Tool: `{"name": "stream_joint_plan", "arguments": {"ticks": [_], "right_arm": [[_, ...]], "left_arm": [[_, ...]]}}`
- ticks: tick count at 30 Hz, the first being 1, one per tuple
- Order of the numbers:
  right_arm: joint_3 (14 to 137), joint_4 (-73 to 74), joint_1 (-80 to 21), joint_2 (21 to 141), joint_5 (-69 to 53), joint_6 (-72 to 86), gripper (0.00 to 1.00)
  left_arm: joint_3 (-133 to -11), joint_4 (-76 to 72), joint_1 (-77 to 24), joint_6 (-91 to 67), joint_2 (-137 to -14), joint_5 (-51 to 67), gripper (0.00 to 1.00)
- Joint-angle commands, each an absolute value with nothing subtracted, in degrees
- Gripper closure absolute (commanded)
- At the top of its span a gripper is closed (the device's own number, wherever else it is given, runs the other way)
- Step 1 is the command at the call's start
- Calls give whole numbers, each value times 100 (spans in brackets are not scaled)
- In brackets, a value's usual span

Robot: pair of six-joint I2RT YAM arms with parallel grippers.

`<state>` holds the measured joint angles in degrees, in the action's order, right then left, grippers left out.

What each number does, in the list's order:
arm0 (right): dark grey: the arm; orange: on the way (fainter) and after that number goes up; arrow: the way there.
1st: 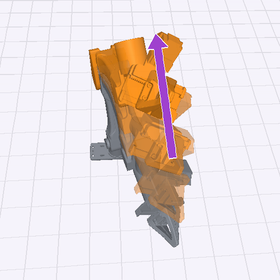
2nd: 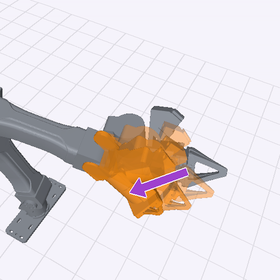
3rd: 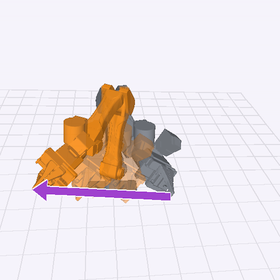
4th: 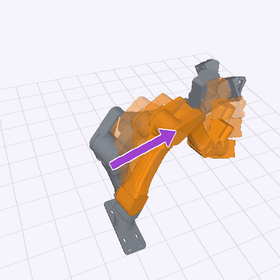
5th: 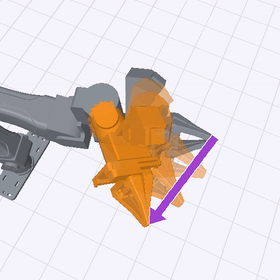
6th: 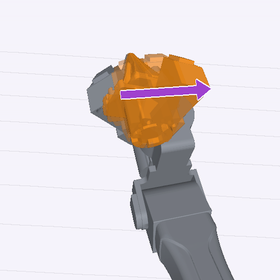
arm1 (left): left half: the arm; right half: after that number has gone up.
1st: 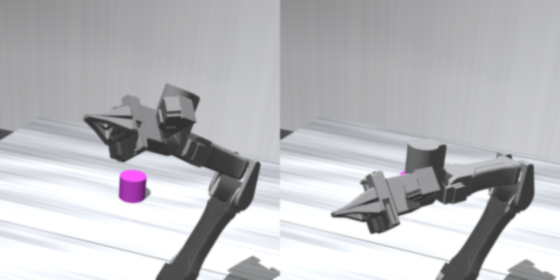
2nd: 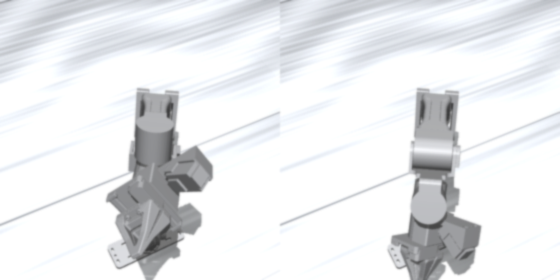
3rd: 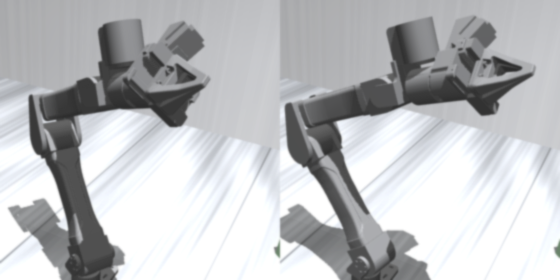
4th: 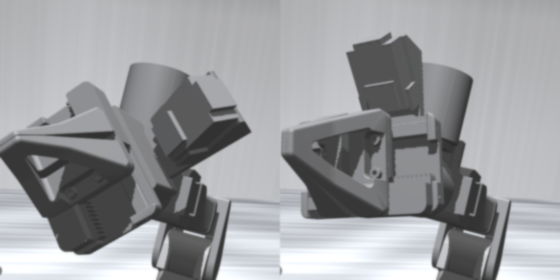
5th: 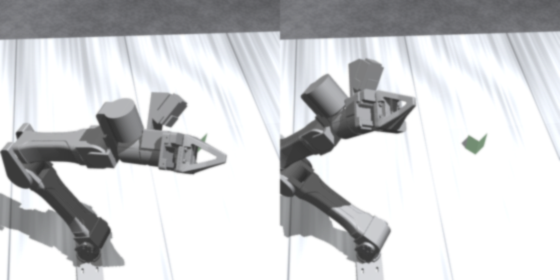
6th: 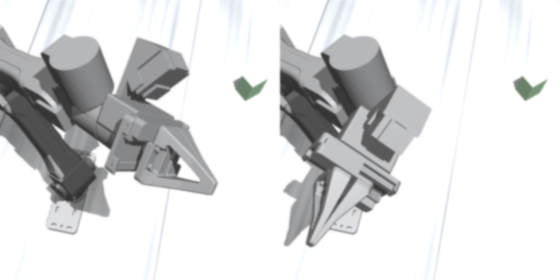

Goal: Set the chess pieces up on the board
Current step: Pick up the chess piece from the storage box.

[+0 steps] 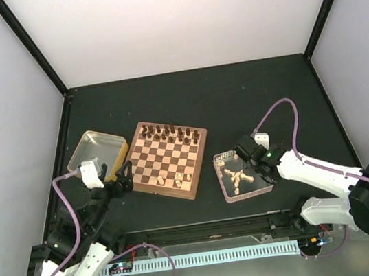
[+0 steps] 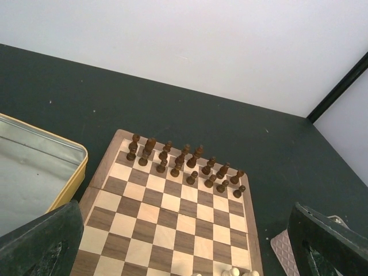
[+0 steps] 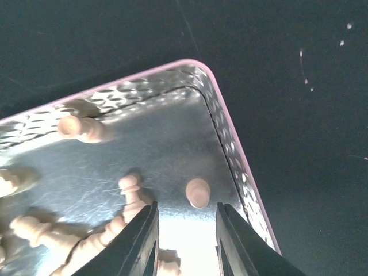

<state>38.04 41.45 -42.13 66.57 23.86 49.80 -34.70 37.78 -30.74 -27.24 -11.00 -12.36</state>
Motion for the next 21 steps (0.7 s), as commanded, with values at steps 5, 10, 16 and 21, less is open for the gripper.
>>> {"name": "stream_joint_plan", "arguments": {"ticks": [5,10,16,21], "right_arm": [[3499,3377,-3777,7040,1953,4678,72],[3507,3203,-3628,7260,1880,4575,73],[3533,3273,-3571,7381,1964,4633,79],[3523,3386,-3563,7425,2028,4700,81]], "left_arm": [[-3577,3842,-3032,-2744,-1151,-1406,1],[-3568,3843,-3032,-2747,-1175,-1408,1],[-3577,3853,-3029,-2750,-1187,-1413,1],[-3568,3848,-3032,-2751,-1187,-1416,1]]}}
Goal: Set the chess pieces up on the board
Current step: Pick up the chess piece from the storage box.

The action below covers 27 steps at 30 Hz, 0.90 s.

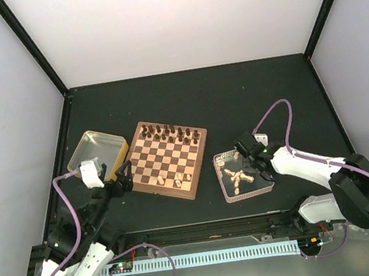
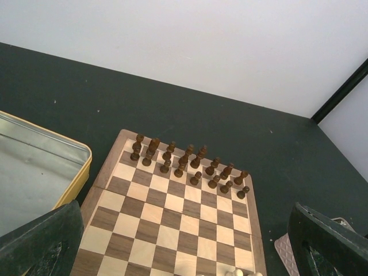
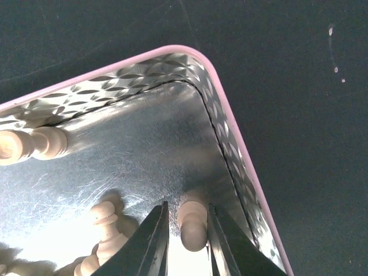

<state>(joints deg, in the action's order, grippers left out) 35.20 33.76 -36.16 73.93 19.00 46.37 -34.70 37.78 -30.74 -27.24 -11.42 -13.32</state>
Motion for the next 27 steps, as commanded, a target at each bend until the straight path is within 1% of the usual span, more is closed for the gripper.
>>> {"name": "stream_joint_plan", "arguments": {"ticks": [1,5,10,15,20,24,27], "right_arm": [[3524,3386,-3564,7432,2032,4702,82],[3560,3420,-3568,7404,2060,4653,91],[3703,3601,-3568,7165,2094,4547,95],[3926,3787,-3564,6829,1909,4501,97],[4181,3585,-3577,6516,1311,4394,98],[4514,3292,-3742,6580,840,4374,98],[4946,3268,-4013,6866,860,4394,98]], "left_arm": [[-3568,3849,-3030,-2759,-1187,-1415,1],[-3568,3849,-3030,-2761,-1180,-1415,1],[-3568,3844,-3031,-2760,-1152,-1419,1],[-3555,3845,-3032,-2769,-1143,-1424,1],[-3568,3843,-3032,-2776,-1141,-1424,1],[-3560,3842,-3029,-2786,-1087,-1440,1],[-3555,3845,-3032,-2798,-1027,-1441,1]]}}
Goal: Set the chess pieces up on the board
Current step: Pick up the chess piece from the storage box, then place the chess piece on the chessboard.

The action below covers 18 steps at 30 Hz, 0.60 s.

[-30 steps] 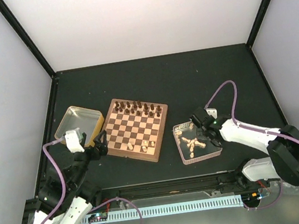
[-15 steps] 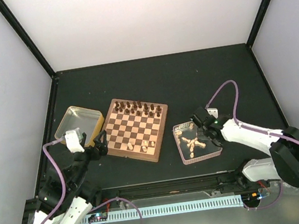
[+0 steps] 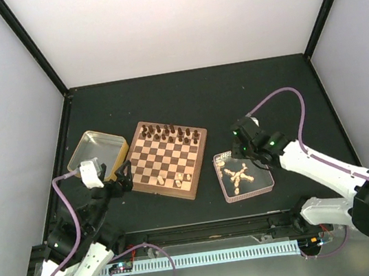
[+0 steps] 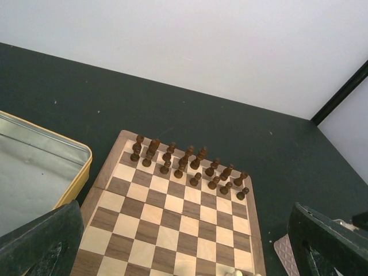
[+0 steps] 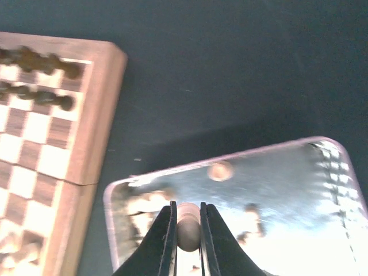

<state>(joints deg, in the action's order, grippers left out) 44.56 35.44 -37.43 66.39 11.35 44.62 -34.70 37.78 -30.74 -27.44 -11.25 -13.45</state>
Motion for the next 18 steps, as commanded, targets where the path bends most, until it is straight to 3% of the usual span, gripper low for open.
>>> {"name": "stream_joint_plan", "arguments": {"ticks": [1,18], "right_arm": [[5112,3243,-4129,7004,875,4388,98],[8251,3957,-6062,10246,1404,4366,98]], "left_arm": [[-3555,3839,-3029,-2798,-994,-1440,1],[-3541,3839,-3033,-2817,-822,-1385,1]]}}
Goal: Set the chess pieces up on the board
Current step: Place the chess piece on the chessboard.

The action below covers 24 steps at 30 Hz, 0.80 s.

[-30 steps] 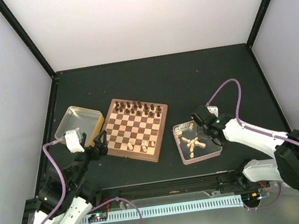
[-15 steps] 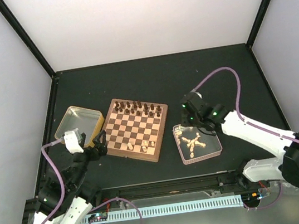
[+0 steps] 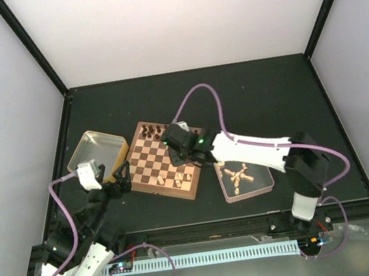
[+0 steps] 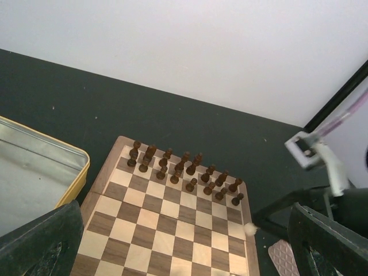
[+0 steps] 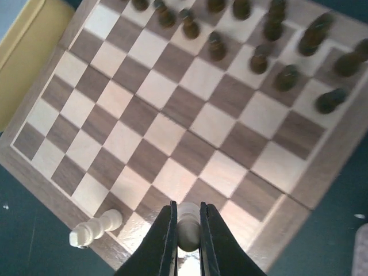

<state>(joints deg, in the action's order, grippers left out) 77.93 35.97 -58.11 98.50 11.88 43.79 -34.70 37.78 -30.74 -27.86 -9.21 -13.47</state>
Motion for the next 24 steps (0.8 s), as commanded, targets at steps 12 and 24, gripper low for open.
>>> {"name": "stream_joint_plan", "arguments": {"ticks": [12,24], "right_arm": [[9480,4703,-6459,11597,1535,4425,98],[9927,5130,-6538,12161,1415,4672,98]], "left_arm": [[-3533,3826,-3045,-2827,-625,-1354,1],[-3542,3850,-3049,-2846,-612,-1378,1]]}}
